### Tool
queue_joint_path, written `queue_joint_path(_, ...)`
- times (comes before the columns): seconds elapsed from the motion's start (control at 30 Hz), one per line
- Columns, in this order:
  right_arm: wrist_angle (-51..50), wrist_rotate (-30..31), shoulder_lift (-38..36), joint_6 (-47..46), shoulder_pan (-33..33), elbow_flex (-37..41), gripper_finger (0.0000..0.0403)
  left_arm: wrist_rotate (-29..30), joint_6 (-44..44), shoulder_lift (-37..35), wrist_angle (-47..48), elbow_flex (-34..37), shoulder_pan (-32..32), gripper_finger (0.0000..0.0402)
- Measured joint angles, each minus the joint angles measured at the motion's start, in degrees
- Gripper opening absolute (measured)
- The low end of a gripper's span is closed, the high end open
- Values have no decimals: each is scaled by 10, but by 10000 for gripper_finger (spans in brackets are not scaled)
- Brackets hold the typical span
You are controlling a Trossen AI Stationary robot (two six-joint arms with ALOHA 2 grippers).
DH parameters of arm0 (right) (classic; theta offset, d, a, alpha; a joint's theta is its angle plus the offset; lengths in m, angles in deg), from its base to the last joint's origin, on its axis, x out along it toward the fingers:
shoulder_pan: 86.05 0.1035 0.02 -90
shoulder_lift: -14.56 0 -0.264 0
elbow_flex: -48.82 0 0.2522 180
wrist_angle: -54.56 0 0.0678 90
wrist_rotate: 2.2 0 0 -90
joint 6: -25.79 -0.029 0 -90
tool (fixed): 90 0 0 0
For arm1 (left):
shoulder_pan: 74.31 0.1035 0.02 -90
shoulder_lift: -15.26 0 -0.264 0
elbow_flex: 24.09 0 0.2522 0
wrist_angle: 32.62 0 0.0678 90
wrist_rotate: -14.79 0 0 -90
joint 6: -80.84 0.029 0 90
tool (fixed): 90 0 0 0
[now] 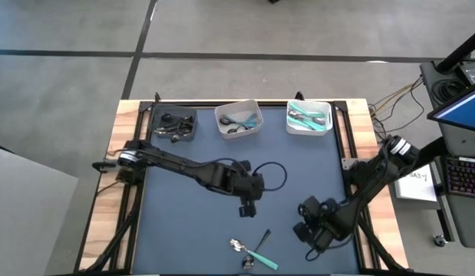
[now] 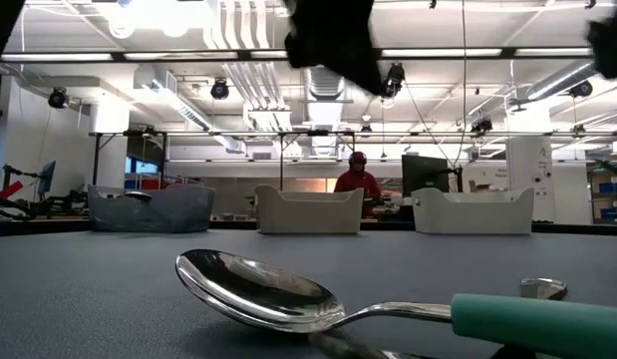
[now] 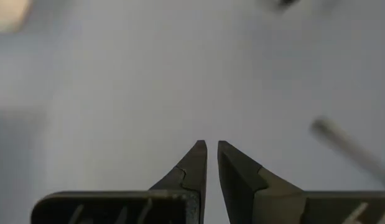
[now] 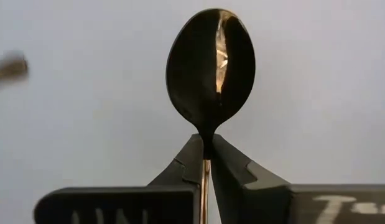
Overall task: Sort silverware by color (type)
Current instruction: Put the black spoon into the black bin
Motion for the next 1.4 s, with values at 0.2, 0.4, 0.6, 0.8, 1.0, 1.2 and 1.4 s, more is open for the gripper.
queue_joint_path(0.2, -50, 63, -44, 85, -58, 12, 9, 61, 4, -24, -47, 0, 16, 23)
queue_joint_path(0.4, -42, 104, -97, 224, -151, 23, 9, 96, -23, -44, -8, 0, 46, 23)
queue_joint_path(0.6, -21, 109, -135, 360, -231, 28, 9, 157, -50, -99, 122, 0, 56, 23)
queue_joint_path(0.8, -1, 104, -143, 423, -283, 34, 9, 208, -100, -232, 201, 76, 56, 23)
queue_joint_path(1.0, 32, 100, -136, 460, -318, 38, 9, 225, -171, -452, 117, 289, 57, 23)
queue_joint_path(1.2, 213, 98, -137, 551, -391, 35, 9, 110, -92, -627, -322, 564, 57, 23)
queue_joint_path(1.4, 568, 100, -119, 725, -465, 33, 9, 112, 7, -651, -753, 793, 60, 23)
